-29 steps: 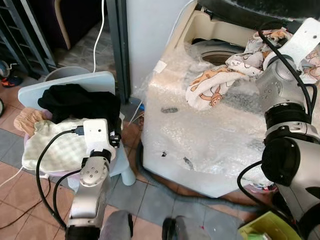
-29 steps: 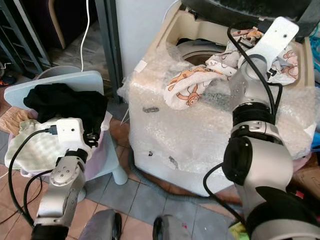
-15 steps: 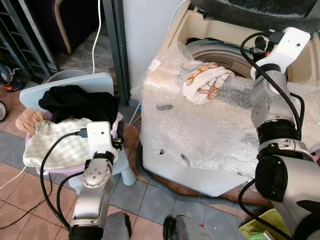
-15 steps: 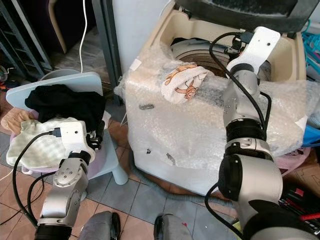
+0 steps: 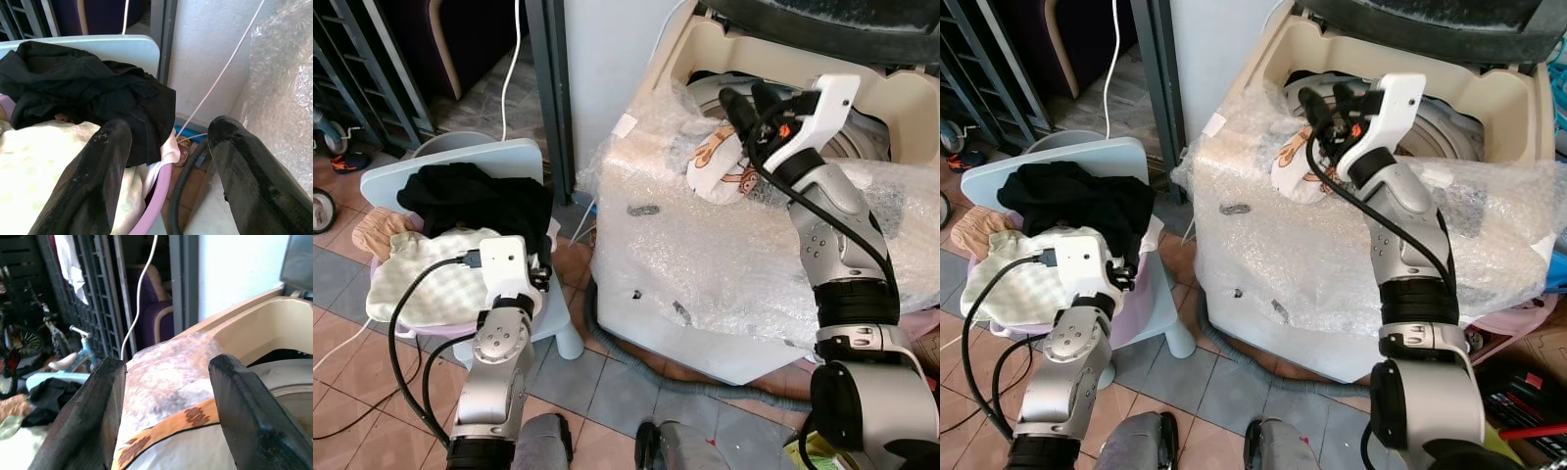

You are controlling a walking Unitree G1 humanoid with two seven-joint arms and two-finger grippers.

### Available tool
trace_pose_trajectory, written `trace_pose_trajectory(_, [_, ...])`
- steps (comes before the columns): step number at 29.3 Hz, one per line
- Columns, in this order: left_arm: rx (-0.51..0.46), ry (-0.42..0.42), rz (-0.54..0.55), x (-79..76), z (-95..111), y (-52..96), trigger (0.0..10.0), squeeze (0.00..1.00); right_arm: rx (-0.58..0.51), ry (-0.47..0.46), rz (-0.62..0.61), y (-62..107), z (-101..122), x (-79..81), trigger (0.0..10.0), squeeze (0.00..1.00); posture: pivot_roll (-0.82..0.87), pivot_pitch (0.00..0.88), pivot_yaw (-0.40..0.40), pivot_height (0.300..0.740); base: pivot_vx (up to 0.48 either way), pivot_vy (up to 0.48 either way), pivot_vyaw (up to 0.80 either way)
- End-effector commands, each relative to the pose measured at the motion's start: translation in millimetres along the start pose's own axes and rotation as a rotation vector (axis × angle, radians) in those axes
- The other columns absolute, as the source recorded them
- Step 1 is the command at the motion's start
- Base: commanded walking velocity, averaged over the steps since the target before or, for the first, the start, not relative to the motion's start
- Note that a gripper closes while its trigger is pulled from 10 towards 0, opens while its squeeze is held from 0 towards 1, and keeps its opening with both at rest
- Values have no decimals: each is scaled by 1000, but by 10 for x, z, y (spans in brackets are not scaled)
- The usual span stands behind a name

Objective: Clothes washing

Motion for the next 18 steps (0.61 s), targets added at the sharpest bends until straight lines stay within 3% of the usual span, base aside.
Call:
trace_pose_trajectory(1, [22, 0, 5, 6, -57, 14, 10000, 0, -17, 18, 110, 34, 125, 114, 10000, 1000, 37, 144, -41, 740, 0, 0, 0])
trace_pose_trajectory(5, [19, -29, 14, 25, -50, 3, 10000, 0, 90, 129, 278, 219, 6, 252, 10000, 1000, 34, 147, -39, 740, 0, 0, 0])
trace_pose_trajectory(7, [21, -27, 14, 28, -54, 3, 10000, 0, 128, 152, 304, 263, -47, 265, 10000, 1000, 34, 147, -39, 740, 0, 0, 0])
trace_pose_trajectory(10, [23, -25, 7, 21, -56, 6, 10000, 0, 277, 305, 341, 383, -301, 203, 10000, 1000, 35, 145, -38, 740, 0, 0, 0])
trace_pose_trajectory(14, [22, -28, 4, 18, -54, 7, 10000, 0, 380, 438, 246, 414, -468, -34, 10000, 1000, 39, 143, -37, 740, 0, 0, 0])
trace_pose_trajectory(18, [21, -30, 6, 23, -50, 7, 10000, 0, 362, 489, 111, 350, -401, -220, 10000, 965, 40, 143, -33, 740, 0, 0, 0])
Point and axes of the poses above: a point about 5 cm out from each wrist's last joint towards the gripper, its own y axis pointing back from the gripper into the wrist, its own z axis along the axis of the wrist's last joint, x = y × z, the point moved 5 cm from there along -y, pointing out of the wrist towards the gripper, and after that the axes turned 14 degrees about y, right-handed, at the moved point
